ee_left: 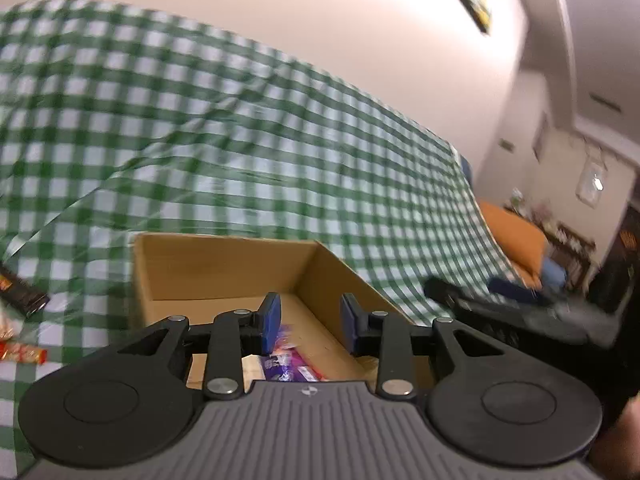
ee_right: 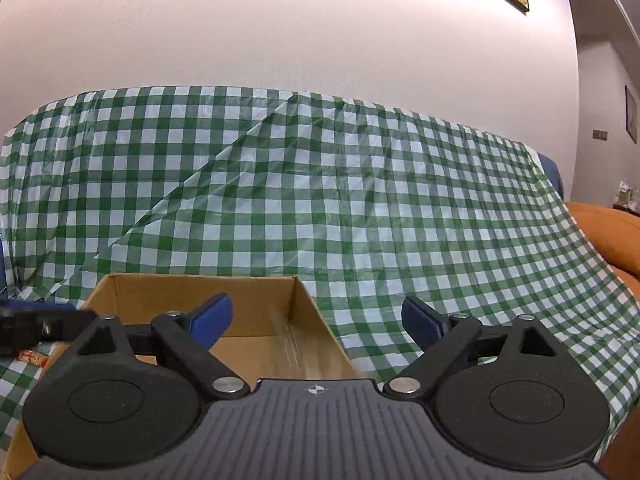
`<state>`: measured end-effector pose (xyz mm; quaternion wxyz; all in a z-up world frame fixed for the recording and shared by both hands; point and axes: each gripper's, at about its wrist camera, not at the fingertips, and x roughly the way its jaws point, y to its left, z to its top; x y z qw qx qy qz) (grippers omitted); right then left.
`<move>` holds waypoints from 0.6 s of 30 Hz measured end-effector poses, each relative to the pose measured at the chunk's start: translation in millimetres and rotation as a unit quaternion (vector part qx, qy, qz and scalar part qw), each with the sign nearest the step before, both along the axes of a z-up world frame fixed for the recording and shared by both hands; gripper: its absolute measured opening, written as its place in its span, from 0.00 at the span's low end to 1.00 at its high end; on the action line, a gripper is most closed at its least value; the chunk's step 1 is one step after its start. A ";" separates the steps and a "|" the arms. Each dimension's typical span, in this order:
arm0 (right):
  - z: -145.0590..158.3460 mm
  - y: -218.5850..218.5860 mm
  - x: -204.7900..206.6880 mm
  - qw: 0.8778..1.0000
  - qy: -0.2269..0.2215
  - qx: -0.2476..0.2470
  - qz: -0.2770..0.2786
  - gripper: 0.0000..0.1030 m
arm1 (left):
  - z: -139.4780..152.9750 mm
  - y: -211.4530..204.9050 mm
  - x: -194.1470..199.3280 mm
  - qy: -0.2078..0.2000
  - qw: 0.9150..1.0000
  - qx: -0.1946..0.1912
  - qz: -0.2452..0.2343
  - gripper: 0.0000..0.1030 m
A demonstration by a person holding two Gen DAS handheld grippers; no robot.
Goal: Organize snacks
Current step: 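Lower both snacks into the box and open both tools, then move both tools to the pile and grasp the red-wrapped bar with the right tool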
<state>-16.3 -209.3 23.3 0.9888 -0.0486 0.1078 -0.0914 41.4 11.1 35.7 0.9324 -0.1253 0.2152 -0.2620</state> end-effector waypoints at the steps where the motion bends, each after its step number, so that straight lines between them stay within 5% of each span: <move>1: -0.5 1.4 1.0 1.000 0.003 0.002 0.001 0.89 | -0.1 8.2 3.6 0.006 1.000 -0.007 0.014 0.35; 6: -1.6 19.6 7.6 1.000 0.010 0.007 0.028 0.87 | -2.4 42.6 20.5 0.039 0.996 -0.008 0.076 0.35; 8: -0.8 30.4 9.1 0.999 0.008 0.012 0.049 0.74 | -2.3 65.5 23.3 0.052 0.992 0.003 0.116 0.34; 10: -0.6 43.0 9.9 0.996 0.010 0.031 0.089 0.34 | -3.3 88.0 29.1 0.066 0.985 0.010 0.157 0.28; 12: -0.3 57.9 9.3 0.990 0.009 0.052 0.133 0.23 | -8.1 114.7 32.8 0.087 0.976 0.011 0.201 0.19; 15: -1.8 91.3 5.3 0.980 0.001 0.059 0.189 0.23 | -16.0 155.9 38.3 0.117 0.960 -0.002 0.254 0.08; 18: -6.9 135.9 1.9 0.970 0.003 0.062 0.233 0.23 | -17.8 189.9 44.2 0.128 0.950 -0.018 0.286 0.07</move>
